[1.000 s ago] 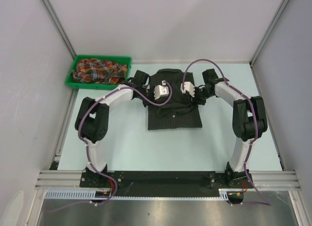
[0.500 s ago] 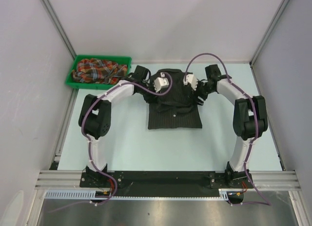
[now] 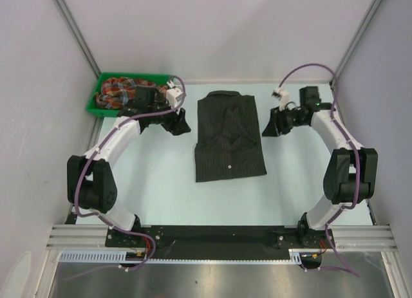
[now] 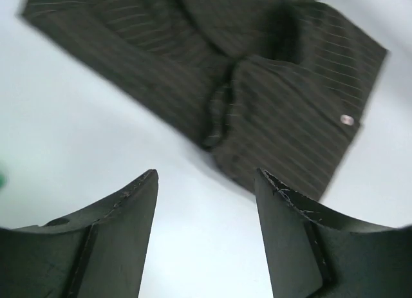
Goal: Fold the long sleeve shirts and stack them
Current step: Fold the shirt
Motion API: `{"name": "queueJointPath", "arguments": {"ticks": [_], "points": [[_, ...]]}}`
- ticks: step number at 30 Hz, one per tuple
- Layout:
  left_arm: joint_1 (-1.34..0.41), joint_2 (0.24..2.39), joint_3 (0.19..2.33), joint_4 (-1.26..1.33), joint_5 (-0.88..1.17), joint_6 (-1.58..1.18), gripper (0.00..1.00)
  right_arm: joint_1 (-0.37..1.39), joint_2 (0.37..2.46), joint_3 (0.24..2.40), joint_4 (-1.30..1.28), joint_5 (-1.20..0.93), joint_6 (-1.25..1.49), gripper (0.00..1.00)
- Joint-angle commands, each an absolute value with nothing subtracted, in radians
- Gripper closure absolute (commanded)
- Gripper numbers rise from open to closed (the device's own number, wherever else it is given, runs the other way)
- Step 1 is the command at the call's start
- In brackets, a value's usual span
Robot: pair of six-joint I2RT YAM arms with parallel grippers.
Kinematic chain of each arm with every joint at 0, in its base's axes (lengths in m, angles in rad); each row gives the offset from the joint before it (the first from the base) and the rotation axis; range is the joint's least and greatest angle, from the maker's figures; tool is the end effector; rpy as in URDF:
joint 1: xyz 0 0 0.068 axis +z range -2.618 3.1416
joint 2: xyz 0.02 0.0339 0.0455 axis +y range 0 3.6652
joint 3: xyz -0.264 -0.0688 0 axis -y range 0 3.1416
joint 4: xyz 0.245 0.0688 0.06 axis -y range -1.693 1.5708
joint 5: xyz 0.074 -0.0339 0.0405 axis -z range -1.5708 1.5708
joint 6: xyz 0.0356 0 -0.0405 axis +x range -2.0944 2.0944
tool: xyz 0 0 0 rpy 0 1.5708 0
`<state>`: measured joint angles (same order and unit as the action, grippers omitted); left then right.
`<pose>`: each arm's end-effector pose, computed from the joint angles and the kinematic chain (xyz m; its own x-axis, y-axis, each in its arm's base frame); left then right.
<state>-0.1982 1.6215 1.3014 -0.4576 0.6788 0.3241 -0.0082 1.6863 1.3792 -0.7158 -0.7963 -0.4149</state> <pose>0.3459 -0.0923 0.2857 -0.4636 0.3459 -0.8157 0.7801 0.5959 -0.1907 0.3538 0.0225 0.2745 -0.6334 -0.2767 -0.7226 -0.6796 0.6456 0.3484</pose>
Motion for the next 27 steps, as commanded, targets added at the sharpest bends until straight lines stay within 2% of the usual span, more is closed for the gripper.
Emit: {"name": "queueJointPath", "arguments": {"ticks": [1,3,9,12,13,15,18,22,24,27], "points": [[-0.270,1.554,1.184,-0.437,0.753,0.262,0.33,0.128,1.635,1.211,-0.660,-0.904,-0.218,0.62],[-0.294,1.549,1.158,-0.425,0.744,0.259,0.34,0.164,1.646,1.174,-0.591,-0.900,-0.193,0.65],[-0.357,1.630,1.147,-0.399,0.664,0.224,0.34,0.249,1.749,1.195,-0.466,-0.844,-0.132,0.64],[-0.357,1.687,1.193,-0.402,0.629,0.230,0.32,0.235,1.795,1.250,-0.449,-0.798,-0.162,0.55],[-0.357,1.709,1.209,-0.426,0.627,0.248,0.31,0.229,1.811,1.265,-0.449,-0.775,-0.176,0.49],[-0.357,1.762,1.253,-0.436,0.614,0.259,0.31,0.225,1.844,1.317,-0.462,-0.750,-0.225,0.48],[-0.357,1.828,1.310,-0.459,0.614,0.258,0.30,0.238,1.920,1.400,-0.511,-0.736,-0.264,0.55],[-0.356,1.844,1.328,-0.456,0.614,0.252,0.31,0.267,1.971,1.437,-0.541,-0.736,-0.258,0.77],[-0.353,1.832,1.325,-0.451,0.606,0.250,0.31,0.273,1.964,1.418,-0.551,-0.741,-0.258,0.81],[-0.345,1.816,1.315,-0.445,0.609,0.244,0.31,0.276,1.916,1.381,-0.564,-0.736,-0.249,0.82]]}}
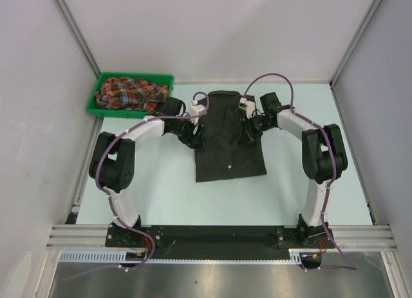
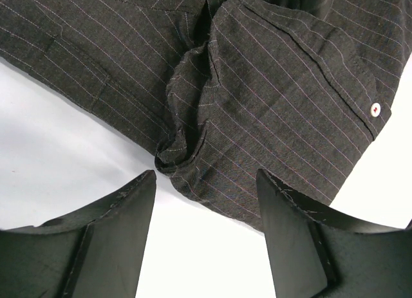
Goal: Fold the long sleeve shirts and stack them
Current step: Fold the shirt
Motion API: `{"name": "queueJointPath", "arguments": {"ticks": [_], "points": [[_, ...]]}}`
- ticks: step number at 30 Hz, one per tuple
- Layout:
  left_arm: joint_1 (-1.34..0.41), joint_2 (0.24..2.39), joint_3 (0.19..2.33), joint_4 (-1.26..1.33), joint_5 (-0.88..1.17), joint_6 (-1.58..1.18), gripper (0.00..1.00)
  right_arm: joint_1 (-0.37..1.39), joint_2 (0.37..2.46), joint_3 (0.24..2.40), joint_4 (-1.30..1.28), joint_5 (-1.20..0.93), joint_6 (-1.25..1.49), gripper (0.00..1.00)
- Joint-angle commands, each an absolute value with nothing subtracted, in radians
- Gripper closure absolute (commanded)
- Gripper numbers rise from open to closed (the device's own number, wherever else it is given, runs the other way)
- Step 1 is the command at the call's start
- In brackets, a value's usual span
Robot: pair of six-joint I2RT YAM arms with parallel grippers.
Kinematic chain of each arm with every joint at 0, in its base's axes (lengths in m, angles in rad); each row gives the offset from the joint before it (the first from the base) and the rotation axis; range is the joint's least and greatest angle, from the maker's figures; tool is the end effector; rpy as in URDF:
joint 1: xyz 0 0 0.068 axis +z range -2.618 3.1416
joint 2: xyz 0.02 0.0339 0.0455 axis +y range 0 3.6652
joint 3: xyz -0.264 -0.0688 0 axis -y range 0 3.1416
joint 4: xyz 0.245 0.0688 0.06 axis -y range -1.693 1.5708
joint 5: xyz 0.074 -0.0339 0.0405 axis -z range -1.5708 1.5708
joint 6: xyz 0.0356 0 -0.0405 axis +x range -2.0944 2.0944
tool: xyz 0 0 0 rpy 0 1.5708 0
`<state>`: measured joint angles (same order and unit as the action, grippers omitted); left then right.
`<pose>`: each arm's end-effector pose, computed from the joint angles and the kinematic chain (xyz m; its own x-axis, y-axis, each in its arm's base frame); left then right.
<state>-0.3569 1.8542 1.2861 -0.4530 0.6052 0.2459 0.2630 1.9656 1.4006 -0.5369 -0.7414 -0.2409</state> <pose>0.3551 -0.1540 0.1977 -0.6372 0.4512 -0.6248 0.7433 0.5741 -0.3433 0.3857 0.1287 0.1873 -0.7205 -0.3762 -0.5826 -0.6779 0.5592 0.4772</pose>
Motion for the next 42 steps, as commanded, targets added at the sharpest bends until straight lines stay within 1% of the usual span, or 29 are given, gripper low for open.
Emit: {"name": "queueJointPath", "arguments": {"ticks": [1,3,6,10,14,19,23,24,26,27,29,32,33,34,35,36,38,42], "points": [[-0.342,1.812,1.312,-0.440,0.612,0.242,0.31,0.275,1.898,1.352,-0.575,-0.733,-0.250,0.82],[-0.341,1.802,1.301,-0.437,0.611,0.242,0.31,0.275,1.850,1.316,-0.580,-0.726,-0.256,0.82],[-0.341,1.801,1.292,-0.430,0.609,0.236,0.30,0.297,1.839,1.276,-0.574,-0.726,-0.247,0.82],[-0.328,1.812,1.292,-0.408,0.618,0.203,0.29,0.331,1.908,1.282,-0.488,-0.718,-0.207,0.81],[-0.325,1.810,1.302,-0.413,0.609,0.210,0.29,0.345,1.983,1.354,-0.434,-0.721,-0.164,0.80],[-0.318,1.816,1.304,-0.408,0.606,0.204,0.29,0.345,2.016,1.379,-0.279,-0.747,-0.006,0.74],[-0.311,1.819,1.295,-0.391,0.612,0.186,0.29,0.327,2.010,1.347,-0.137,-0.756,0.145,0.70],[-0.310,1.818,1.292,-0.387,0.611,0.181,0.29,0.310,2.005,1.318,-0.053,-0.755,0.196,0.68],[-0.305,1.822,1.286,-0.382,0.609,0.170,0.29,0.288,1.991,1.292,0.032,-0.758,0.302,0.66],[-0.304,1.827,1.285,-0.382,0.609,0.167,0.29,0.275,1.987,1.279,0.072,-0.744,0.323,0.64],[-0.299,1.835,1.284,-0.379,0.609,0.155,0.28,0.259,1.980,1.278,0.081,-0.735,0.339,0.61],[-0.296,1.847,1.284,-0.377,0.607,0.153,0.29,0.210,1.951,1.273,0.061,-0.742,0.328,0.53],[-0.296,1.850,1.282,-0.379,0.607,0.155,0.29,0.193,1.925,1.270,0.043,-0.755,0.322,0.47],[-0.296,1.851,1.281,-0.380,0.617,0.153,0.29,0.160,1.910,1.260,0.035,-0.771,0.316,0.46],[-0.298,1.853,1.273,-0.383,0.620,0.155,0.29,0.144,1.893,1.255,0.023,-0.791,0.286,0.44],[-0.296,1.852,1.267,-0.380,0.620,0.155,0.29,0.132,1.856,1.252,-0.012,-0.801,0.261,0.38],[-0.296,1.856,1.256,-0.374,0.624,0.156,0.29,0.101,1.829,1.238,-0.096,-0.813,0.174,0.32],[-0.304,1.874,1.261,-0.376,0.638,0.167,0.29,0.078,1.807,1.227,-0.198,-0.778,0.028,0.25]]}}
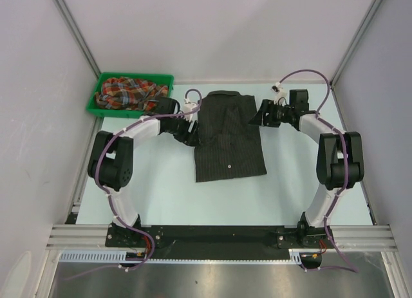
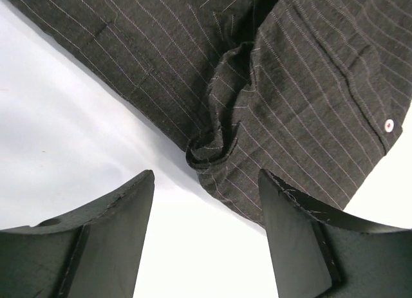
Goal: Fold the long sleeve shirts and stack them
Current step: Fold the shirt
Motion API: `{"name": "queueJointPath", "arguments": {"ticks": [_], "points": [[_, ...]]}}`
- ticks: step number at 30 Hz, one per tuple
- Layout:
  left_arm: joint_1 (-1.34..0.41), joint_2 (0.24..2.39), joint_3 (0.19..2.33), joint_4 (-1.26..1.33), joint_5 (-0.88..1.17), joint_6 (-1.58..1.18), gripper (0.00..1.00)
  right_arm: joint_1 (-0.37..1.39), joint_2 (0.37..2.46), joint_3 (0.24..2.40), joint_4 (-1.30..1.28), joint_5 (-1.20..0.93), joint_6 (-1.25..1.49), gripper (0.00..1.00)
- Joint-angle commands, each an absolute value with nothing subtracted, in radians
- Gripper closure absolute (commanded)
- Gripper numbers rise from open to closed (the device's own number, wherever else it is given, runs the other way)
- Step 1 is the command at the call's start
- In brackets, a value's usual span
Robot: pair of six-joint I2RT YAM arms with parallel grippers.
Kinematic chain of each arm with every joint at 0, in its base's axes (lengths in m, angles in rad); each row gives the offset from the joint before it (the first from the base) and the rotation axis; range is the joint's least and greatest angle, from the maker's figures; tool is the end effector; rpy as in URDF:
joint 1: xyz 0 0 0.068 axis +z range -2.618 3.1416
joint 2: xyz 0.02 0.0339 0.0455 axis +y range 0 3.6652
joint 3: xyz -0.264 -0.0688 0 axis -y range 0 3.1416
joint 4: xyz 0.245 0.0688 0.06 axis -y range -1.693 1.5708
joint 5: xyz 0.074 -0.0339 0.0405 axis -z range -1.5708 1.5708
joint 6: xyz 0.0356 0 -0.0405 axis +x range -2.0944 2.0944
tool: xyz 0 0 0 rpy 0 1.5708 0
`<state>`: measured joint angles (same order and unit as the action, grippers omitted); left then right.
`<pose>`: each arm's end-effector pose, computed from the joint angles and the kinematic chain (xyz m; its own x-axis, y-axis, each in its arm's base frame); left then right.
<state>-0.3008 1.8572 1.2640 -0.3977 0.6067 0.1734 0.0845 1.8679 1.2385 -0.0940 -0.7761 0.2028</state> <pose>0.3644 -0.1343 0.1932 -0.6935 0.3635 -0.6220 0.6715 0.6389 -0.3753 0.4016 0.0590 0.2044 -0.7636 0.0796 -0.6408 -0.4386 0.6644 0.6052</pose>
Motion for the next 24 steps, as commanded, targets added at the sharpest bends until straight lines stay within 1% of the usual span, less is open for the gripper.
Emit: {"name": "queueJointPath", "arguments": {"ticks": [1,3,7,10,13,14,15,16,17,18,20,21,24], "points": [[-0.313,1.879,1.262,-0.376,0.638,0.178,0.29,0.078,1.818,1.227,-0.215,-0.761,0.008,0.23],[-0.321,1.891,1.269,-0.380,0.637,0.186,0.29,0.084,1.841,1.246,-0.264,-0.723,-0.047,0.20],[-0.334,1.908,1.278,-0.388,0.635,0.195,0.31,0.110,1.890,1.267,-0.299,-0.692,-0.089,0.19],[-0.342,1.921,1.288,-0.387,0.635,0.198,0.33,0.135,1.930,1.278,-0.313,-0.680,-0.107,0.20],[-0.350,1.933,1.305,-0.385,0.634,0.204,0.38,0.149,1.950,1.278,-0.302,-0.663,-0.117,0.28],[-0.350,1.937,1.310,-0.384,0.634,0.204,0.41,0.147,1.953,1.279,-0.299,-0.658,-0.115,0.40],[-0.350,1.940,1.315,-0.383,0.634,0.206,0.48,0.146,1.954,1.281,-0.298,-0.654,-0.114,0.47],[-0.351,1.942,1.330,-0.383,0.640,0.203,0.52,0.141,1.954,1.284,-0.295,-0.641,-0.110,0.53],[-0.351,1.944,1.336,-0.383,0.644,0.201,0.58,0.138,1.954,1.285,-0.295,-0.637,-0.110,0.69],[-0.351,1.944,1.341,-0.383,0.649,0.199,0.69,0.132,1.950,1.287,-0.295,-0.637,-0.110,0.79],[-0.351,1.930,1.350,-0.376,0.660,0.202,0.79,0.114,1.939,1.282,-0.287,-0.634,-0.103,1.00],[-0.351,1.922,1.351,-0.371,0.660,0.202,0.88,0.107,1.925,1.281,-0.284,-0.634,-0.100,1.00],[-0.351,1.898,1.356,-0.348,0.658,0.204,0.98,0.084,1.901,1.266,-0.261,-0.649,-0.091,1.00]]}}
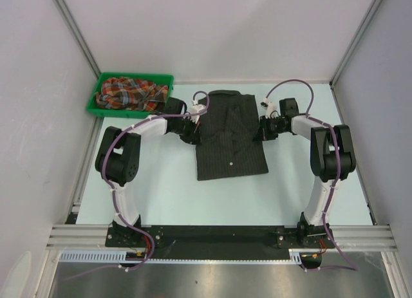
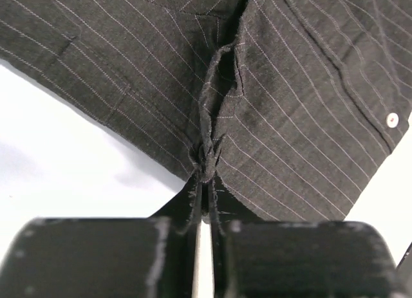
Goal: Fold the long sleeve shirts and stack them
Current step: Fold the shirt
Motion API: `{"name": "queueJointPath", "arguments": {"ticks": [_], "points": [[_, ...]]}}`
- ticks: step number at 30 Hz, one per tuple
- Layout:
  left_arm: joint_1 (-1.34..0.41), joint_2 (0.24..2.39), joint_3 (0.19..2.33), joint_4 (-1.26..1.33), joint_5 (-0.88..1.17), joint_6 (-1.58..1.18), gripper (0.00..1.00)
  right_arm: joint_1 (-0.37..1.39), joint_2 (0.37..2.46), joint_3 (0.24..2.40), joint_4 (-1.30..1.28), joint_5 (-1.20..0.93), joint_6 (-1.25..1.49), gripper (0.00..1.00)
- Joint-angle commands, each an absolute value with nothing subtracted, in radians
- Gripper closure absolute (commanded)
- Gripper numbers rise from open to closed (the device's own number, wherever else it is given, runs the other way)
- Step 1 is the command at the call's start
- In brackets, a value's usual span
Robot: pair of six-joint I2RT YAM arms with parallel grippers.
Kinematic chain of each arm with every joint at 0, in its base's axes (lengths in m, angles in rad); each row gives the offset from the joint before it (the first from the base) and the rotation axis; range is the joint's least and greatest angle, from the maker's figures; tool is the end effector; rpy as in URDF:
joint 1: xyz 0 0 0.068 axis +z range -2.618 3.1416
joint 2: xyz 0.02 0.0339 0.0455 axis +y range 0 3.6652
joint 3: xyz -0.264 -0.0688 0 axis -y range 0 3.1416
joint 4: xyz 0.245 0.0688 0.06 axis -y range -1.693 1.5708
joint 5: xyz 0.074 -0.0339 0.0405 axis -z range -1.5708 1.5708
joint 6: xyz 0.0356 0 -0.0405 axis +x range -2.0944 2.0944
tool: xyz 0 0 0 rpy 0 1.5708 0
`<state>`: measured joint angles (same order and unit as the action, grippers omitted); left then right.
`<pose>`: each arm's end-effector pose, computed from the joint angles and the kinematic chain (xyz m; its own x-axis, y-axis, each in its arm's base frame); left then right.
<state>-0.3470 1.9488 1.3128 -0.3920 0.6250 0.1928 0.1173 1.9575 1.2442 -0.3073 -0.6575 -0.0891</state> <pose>0.3722 -0.1567 0.1735 -0.6830 0.4122 -0.6030 0.7039 0.5918 -0.3927 0.3922 0.0681 0.1560 -0.8067 -0.1660 -0.5671 -0.4837 0.7368 0.4724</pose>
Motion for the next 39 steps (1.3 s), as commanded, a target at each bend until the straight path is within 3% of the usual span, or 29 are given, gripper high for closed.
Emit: {"name": "queueJointPath", "arguments": {"ticks": [1,15,16,19,21,27,31,34,37,39], "points": [[-0.351,1.896,1.361,-0.344,0.655,0.201,0.99,0.081,1.899,1.266,-0.244,-0.655,-0.087,1.00],[-0.373,1.896,1.379,-0.310,0.643,0.262,0.99,0.051,1.835,1.235,-0.163,-0.787,-0.026,1.00],[-0.374,1.899,1.384,-0.310,0.644,0.262,0.99,0.049,1.827,1.232,-0.163,-0.790,-0.031,0.96],[-0.377,1.916,1.397,-0.313,0.644,0.262,0.99,0.043,1.827,1.232,-0.193,-0.775,-0.051,0.66],[-0.377,1.930,1.401,-0.316,0.643,0.256,0.99,0.043,1.847,1.232,-0.222,-0.758,-0.071,0.65],[-0.377,1.945,1.411,-0.324,0.640,0.255,0.99,0.046,1.916,1.270,-0.255,-0.732,-0.086,0.76],[-0.377,1.953,1.422,-0.328,0.638,0.256,0.99,0.049,1.942,1.296,-0.267,-0.730,-0.083,0.66],[-0.379,1.957,1.431,-0.337,0.638,0.261,0.97,0.052,1.957,1.310,-0.265,-0.716,-0.081,0.67],[-0.379,1.953,1.442,-0.341,0.649,0.259,0.98,0.048,1.956,1.319,-0.264,-0.721,-0.074,1.00],[-0.379,1.936,1.443,-0.331,0.646,0.258,0.99,0.034,1.919,1.293,-0.233,-0.730,-0.060,1.00]]}}
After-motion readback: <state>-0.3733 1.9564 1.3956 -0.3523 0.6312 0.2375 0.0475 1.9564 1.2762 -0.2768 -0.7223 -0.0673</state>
